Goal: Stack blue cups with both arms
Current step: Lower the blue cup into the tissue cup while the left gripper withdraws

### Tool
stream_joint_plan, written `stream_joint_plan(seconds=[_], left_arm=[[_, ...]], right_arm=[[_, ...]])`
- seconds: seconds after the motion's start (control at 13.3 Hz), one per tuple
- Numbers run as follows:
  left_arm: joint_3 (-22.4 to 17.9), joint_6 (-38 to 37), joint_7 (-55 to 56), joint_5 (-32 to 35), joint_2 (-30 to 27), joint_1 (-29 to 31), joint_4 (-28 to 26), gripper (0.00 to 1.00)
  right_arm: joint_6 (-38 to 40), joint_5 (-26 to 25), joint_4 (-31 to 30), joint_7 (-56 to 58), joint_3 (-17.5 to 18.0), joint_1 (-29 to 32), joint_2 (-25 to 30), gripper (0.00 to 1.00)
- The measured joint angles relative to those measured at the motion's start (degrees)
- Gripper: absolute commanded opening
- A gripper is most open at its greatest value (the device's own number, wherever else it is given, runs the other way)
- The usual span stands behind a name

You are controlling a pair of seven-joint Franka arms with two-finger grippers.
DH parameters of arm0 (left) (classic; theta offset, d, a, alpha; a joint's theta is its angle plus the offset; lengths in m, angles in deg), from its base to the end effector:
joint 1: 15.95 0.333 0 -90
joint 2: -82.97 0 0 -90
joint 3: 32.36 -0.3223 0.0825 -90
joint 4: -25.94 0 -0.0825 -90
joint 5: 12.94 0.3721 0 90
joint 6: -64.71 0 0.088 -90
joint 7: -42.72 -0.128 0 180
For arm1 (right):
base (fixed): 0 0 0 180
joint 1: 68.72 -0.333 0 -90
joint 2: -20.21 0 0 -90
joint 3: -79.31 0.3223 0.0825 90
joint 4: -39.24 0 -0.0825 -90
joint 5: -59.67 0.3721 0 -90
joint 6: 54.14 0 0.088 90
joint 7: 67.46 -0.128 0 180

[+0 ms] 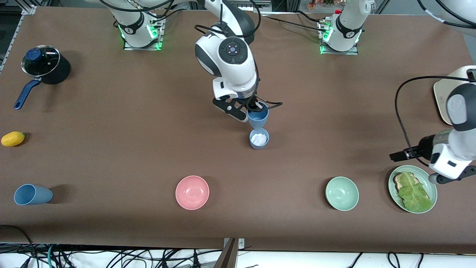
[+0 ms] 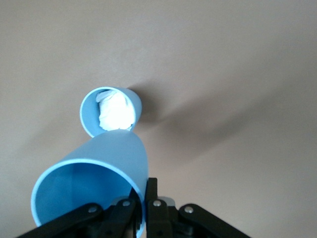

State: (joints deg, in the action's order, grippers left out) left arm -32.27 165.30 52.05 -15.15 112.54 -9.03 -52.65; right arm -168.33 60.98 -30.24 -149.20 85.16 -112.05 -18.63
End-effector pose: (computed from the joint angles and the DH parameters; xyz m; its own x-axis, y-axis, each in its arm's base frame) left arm 0.6761 0.0769 0.3966 0.9491 0.2840 -0.1362 0.2887 -0.9573 0.0155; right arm 0.5010 0.5529 0.3773 0.8243 -0.5619 -0.0698 -0.5662 -0.8162 -0.1151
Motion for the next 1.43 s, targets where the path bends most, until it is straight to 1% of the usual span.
stream_joint_plan(seconds=[0.15, 0.3, 0.45, 0.68, 1.13, 1.43], left_arm=[[0.01, -0.61, -3.74, 0.01, -0.01, 2.33, 0.00, 1.00], [0.02, -1.14, -6.26, 0.01, -0.24, 3.64, 0.10, 1.00], [0.12, -2.99, -6.60, 0.04, -1.02, 3.78, 0.13, 1.00], [0.39, -4.47, -6.61, 0.29, -2.29, 3.72, 0.15, 1.00], [0.44, -6.26, -6.64, 0.35, -3.11, 3.72, 0.16, 1.00], [0.91, -6.33, -6.66, 0.35, -4.36, 3.63, 0.23, 1.00]], right_arm=[[-0.37, -1.46, 1.76, -1.87, -0.03, -0.97, -1.72, 0.00], [-1.83, -1.81, 2.46, -2.15, -0.56, -1.25, -2.76, 0.00], [-2.51, -2.11, 2.74, -2.10, -1.42, -1.21, -3.17, 0.00], [-3.17, -3.84, 2.89, -1.55, -1.73, -1.10, -3.74, 0.00], [-8.47, -4.09, 2.90, -0.77, -2.44, -1.02, -5.77, 0.00], [-8.89, -4.10, 2.90, -0.71, -2.88, -1.03, -6.08, 0.00]])
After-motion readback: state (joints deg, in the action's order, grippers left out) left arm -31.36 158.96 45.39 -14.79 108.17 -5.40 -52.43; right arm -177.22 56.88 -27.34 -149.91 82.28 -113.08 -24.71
